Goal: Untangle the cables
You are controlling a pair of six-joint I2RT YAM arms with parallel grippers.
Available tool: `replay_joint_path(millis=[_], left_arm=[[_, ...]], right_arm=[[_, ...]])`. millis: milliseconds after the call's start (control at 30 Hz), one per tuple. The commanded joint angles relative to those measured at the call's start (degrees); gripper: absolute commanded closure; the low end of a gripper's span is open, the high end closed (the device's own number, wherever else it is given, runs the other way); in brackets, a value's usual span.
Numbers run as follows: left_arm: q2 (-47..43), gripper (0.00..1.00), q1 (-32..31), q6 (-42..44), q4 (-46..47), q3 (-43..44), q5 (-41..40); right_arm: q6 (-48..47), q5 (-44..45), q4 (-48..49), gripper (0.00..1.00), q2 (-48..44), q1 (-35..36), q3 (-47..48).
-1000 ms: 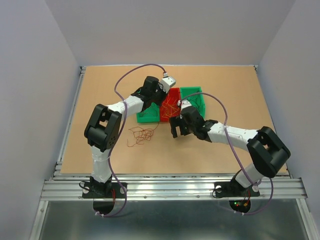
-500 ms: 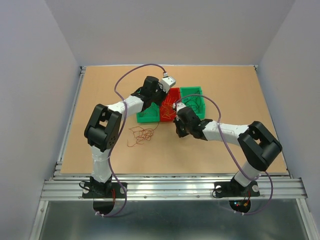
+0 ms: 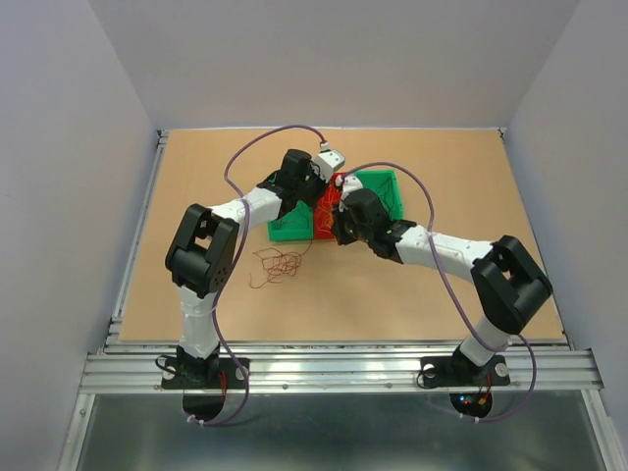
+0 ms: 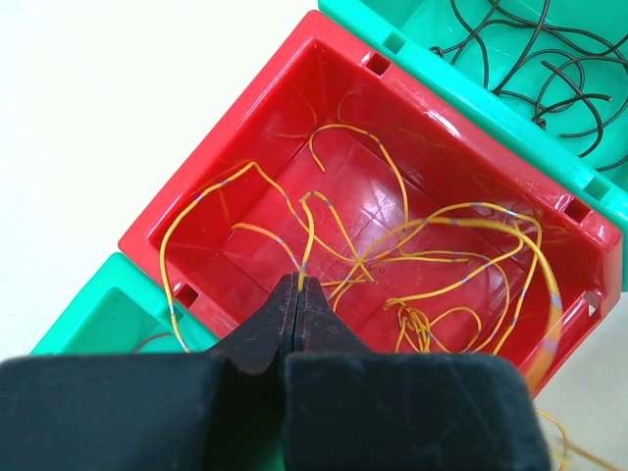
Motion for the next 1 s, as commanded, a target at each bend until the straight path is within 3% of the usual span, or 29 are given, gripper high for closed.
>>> replay_joint_path(millis=[0, 200, 400, 600, 767, 967], left_arm=[[-0.56, 1.0, 0.25, -0.8, 1.02, 0.12, -0.24], [-2.05, 1.0, 0.34, -2.29, 2.86, -1.11, 0.2], [-3.19, 0.99, 0.51, -3.52, 3.66, -2.17, 1.78], [-5.38, 0.65, 0.87, -3.88, 5.15, -3.92, 3.27], [-9.16, 0.61, 1.48, -4.14, 7.78, -6.56, 3.8], [-16.55, 0.47, 3.06, -4.93, 11.74, -11.65, 5.46]], right_arm=[[2.3, 3.44, 4.29, 0.99, 3.66, -2.58, 8.76], [5.37, 4.59, 6.65, 0.99, 9.45, -6.53, 11.06], [9.86, 3.28, 18.16, 0.99, 13.07, -8.2, 6.58], [10.74, 2.39, 20.55, 0.99, 18.16, -8.29, 8.77], [10.39, 3.71, 20.37, 0.99, 20.71, -8.38, 9.91], [10.66, 5.82, 17.83, 1.0, 23.88, -8.29, 11.75]])
